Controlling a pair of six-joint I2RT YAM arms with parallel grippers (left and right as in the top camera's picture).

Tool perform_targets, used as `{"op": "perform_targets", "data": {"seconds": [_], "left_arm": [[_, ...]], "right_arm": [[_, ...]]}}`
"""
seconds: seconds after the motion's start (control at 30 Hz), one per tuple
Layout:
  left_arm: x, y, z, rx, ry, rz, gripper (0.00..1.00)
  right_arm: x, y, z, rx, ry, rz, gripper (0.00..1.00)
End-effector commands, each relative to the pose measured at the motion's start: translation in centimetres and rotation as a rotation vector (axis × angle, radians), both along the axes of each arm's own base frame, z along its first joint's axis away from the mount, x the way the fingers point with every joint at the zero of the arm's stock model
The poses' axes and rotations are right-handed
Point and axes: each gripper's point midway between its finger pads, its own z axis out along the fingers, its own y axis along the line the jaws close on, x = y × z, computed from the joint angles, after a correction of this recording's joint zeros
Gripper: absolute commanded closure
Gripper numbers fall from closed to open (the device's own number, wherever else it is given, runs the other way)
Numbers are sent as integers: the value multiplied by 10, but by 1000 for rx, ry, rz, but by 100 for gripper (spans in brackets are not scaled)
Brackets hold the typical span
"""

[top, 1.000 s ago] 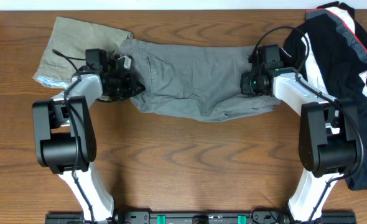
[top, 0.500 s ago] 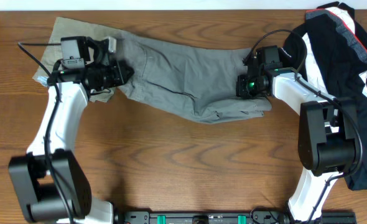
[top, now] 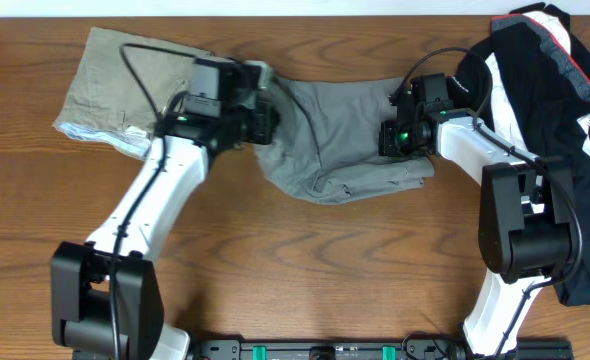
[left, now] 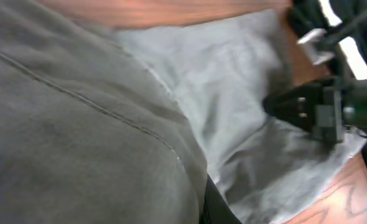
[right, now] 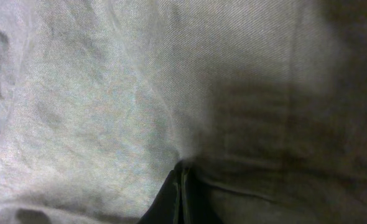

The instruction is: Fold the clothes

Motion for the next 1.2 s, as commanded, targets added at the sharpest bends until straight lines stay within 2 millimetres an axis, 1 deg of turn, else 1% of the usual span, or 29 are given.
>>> {"op": "perform_targets", "data": {"seconds": [0.0,0.17,0.3,0.4,0.53,0.7,0.83,0.93,0.97,1.0,1.03,1.07,1.1,1.17], "left_arm": [[-1,-21,3,0,-36,-44,94],[-7,-51,12,-16,-89,-110,94],[-15,-71,11,26,-132,-157,94],[-23,-88,3,45,-134,-195,94],[-32,-114,-16,49,-115,-252,94],[-33,-138,-39,32,-100,-273,94],[-30,-147,-48,5,-87,-252,94],[-28,-147,-52,3,-82,-248,93],[-29,-147,-52,3,-81,-248,87],[-29,-147,-52,3,-81,-249,68],[-29,-147,-52,3,-82,-248,54],[-29,-147,-52,2,-82,-248,44],[-28,-148,-52,2,-82,-248,38],[-29,-147,-52,3,-80,-248,34]], "right_arm": [[-28,6,-35,-14,119,9,98],[-28,7,-35,-4,120,13,98],[-28,7,-35,-3,121,13,99],[-29,8,-34,-1,121,14,98],[-28,8,-34,1,123,8,99],[-28,8,-34,1,123,8,99],[-28,8,-34,1,123,8,99],[-28,8,-34,2,120,7,99],[-27,7,-34,2,117,6,99],[-26,7,-34,3,114,5,99],[-24,8,-33,8,108,5,99],[-22,8,-31,18,99,4,99],[-19,9,-27,32,90,5,99],[-12,5,-16,54,74,-28,99]]}}
